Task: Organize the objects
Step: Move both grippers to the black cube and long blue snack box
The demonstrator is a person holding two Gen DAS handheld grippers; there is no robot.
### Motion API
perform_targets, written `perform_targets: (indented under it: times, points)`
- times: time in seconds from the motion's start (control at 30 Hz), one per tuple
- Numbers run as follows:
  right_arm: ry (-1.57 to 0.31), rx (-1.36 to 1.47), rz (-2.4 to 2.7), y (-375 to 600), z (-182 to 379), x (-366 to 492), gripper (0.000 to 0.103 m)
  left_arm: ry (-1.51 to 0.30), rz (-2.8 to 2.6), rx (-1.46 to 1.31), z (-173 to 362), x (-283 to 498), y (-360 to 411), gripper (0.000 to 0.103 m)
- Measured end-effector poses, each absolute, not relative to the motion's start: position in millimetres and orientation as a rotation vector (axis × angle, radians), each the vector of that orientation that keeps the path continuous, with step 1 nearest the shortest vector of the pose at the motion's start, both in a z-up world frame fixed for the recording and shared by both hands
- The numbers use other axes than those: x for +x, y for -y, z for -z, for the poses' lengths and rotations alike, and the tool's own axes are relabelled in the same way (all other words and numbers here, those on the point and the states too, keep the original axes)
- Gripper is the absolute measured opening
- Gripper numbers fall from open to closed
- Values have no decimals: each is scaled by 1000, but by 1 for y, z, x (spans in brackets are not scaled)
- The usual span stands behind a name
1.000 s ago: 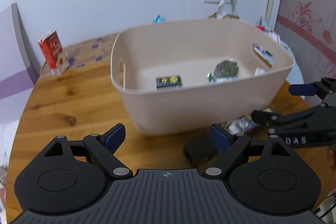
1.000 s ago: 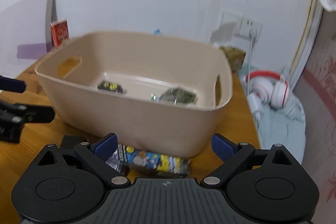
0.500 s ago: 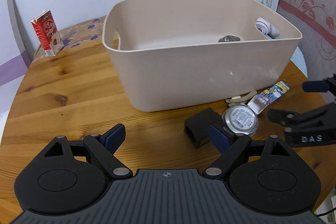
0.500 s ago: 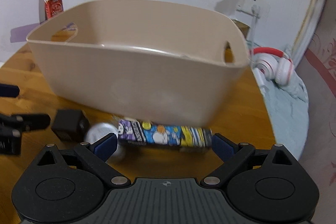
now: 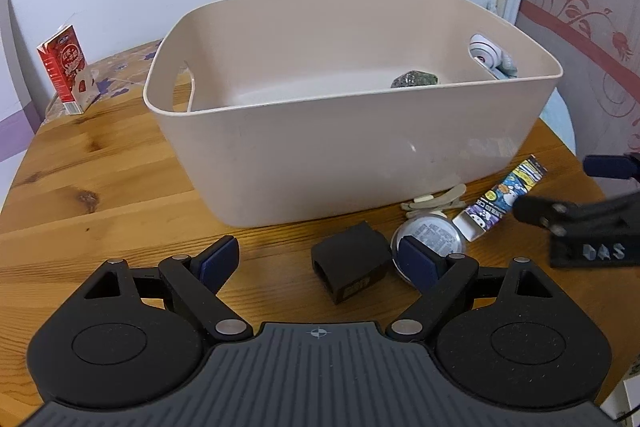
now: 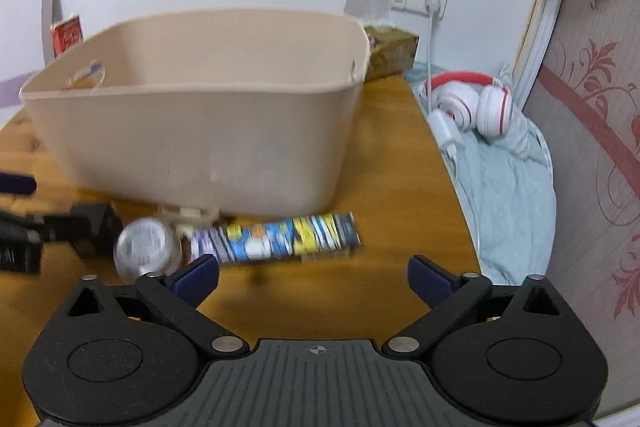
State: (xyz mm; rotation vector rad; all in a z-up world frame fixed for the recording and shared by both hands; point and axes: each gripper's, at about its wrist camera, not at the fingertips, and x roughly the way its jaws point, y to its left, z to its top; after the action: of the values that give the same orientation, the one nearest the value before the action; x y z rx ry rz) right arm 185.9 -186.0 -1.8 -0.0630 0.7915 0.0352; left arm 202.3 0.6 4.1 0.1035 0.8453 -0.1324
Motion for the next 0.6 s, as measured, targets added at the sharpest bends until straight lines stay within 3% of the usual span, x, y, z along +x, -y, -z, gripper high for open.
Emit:
perform_targets:
  times: [0.27,0.6]
  points:
    - [-797,-119,19,158,18,217,103,-851,123,94,-3,206,-2,88]
    - [-871,-202,-40,162,10,192,103,-858,132,76,1,213,2,88]
